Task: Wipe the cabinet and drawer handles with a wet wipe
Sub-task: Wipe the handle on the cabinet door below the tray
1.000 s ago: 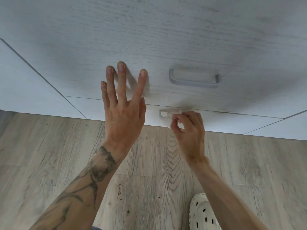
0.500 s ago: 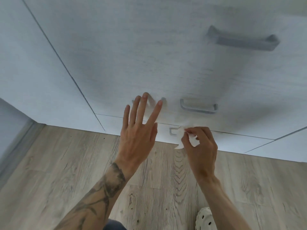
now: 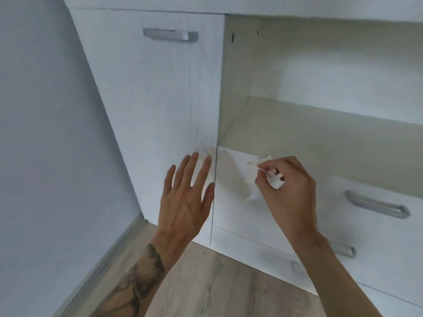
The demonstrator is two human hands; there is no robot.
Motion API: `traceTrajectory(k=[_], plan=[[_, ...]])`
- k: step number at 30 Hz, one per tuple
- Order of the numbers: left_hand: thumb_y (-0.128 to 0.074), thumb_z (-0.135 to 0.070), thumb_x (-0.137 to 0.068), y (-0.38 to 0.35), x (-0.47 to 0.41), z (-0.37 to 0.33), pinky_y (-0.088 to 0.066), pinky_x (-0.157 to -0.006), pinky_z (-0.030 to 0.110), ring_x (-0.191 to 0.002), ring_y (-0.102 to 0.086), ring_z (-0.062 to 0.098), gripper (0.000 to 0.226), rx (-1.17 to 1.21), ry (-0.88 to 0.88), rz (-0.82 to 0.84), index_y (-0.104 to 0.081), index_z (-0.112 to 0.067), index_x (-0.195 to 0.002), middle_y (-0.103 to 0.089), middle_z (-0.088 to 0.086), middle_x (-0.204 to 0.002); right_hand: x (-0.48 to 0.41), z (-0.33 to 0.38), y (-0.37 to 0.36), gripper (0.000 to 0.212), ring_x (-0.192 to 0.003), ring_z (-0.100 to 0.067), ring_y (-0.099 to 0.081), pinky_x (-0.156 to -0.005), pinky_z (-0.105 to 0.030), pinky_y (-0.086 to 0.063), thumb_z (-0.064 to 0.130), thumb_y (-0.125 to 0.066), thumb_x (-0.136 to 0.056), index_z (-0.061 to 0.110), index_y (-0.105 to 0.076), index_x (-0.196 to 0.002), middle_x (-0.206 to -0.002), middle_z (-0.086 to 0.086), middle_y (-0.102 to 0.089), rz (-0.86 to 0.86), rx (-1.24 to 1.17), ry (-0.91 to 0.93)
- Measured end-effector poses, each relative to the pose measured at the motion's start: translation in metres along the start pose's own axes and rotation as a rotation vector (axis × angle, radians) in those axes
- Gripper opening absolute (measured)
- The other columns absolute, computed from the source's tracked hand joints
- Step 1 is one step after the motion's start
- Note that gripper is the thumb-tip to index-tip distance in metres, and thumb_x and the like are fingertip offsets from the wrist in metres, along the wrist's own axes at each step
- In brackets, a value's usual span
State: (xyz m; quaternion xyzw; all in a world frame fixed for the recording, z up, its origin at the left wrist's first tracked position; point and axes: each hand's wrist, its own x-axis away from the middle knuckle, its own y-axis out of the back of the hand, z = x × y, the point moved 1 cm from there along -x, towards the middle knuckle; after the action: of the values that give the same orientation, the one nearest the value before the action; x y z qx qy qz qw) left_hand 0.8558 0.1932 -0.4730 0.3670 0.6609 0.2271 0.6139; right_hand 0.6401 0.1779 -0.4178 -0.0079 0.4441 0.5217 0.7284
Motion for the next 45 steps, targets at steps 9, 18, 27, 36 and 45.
traceTrajectory(k=[9, 18, 27, 36, 45], plan=[[-0.039, -0.041, -0.113, 0.122, -0.105, 0.083, -0.027, -0.129, 0.053, -0.158, -0.032, 0.03, 0.058, -0.159, 0.066, -0.212, -0.036, -0.018, -0.165, -0.035, 0.011, -0.17, -0.105, 0.139, -0.02, 0.012, -0.084, -0.006, -0.058, -0.079, -0.007, -0.041, 0.005, -0.078, -0.087, 0.015, -0.078, -0.093, -0.093, 0.007, -0.064, -0.051, -0.185, 0.221], [-0.032, -0.041, -0.115, 0.173, -0.244, 0.14, -0.027, -0.128, 0.051, -0.158, -0.032, 0.031, 0.055, -0.232, -0.005, -0.388, -0.036, -0.018, -0.165, -0.035, 0.013, -0.169, -0.19, 0.188, -0.034, 0.006, -0.08, -0.005, -0.051, -0.074, -0.004, -0.04, 0.01, -0.08, -0.09, 0.013, -0.076, -0.093, -0.093, 0.002, -0.064, -0.136, -0.129, 0.35], [-0.046, -0.026, -0.11, 0.139, -0.294, 0.181, -0.049, -0.099, 0.053, -0.118, -0.061, 0.044, 0.04, -0.081, -0.146, -0.49, -0.065, 0.001, -0.132, -0.062, 0.026, -0.13, -0.201, 0.193, -0.058, 0.007, -0.08, -0.012, -0.065, -0.058, -0.013, -0.045, 0.018, -0.076, -0.088, 0.02, -0.079, -0.094, -0.093, 0.007, -0.069, -0.143, -0.026, 0.221], [-0.054, -0.027, -0.107, 0.109, -0.3, 0.187, -0.045, -0.109, 0.062, -0.126, -0.049, 0.036, 0.033, 0.159, -0.165, -0.639, -0.058, -0.007, -0.133, -0.062, 0.025, -0.131, -0.189, 0.199, -0.066, 0.016, -0.092, 0.008, -0.066, -0.073, 0.001, -0.041, 0.017, -0.086, -0.085, 0.024, -0.083, -0.1, -0.11, 0.017, -0.072, -0.081, 0.015, 0.202], [-0.038, -0.035, -0.112, 0.089, -0.308, 0.189, -0.039, -0.116, 0.06, -0.133, -0.039, 0.033, 0.036, 0.242, -0.23, -0.728, -0.047, -0.013, -0.139, -0.039, 0.012, -0.14, -0.19, 0.212, -0.073, 0.01, -0.09, 0.01, -0.062, -0.083, -0.002, -0.042, 0.02, -0.08, -0.09, 0.022, -0.084, -0.099, -0.102, 0.009, -0.075, -0.052, 0.195, 0.29]])
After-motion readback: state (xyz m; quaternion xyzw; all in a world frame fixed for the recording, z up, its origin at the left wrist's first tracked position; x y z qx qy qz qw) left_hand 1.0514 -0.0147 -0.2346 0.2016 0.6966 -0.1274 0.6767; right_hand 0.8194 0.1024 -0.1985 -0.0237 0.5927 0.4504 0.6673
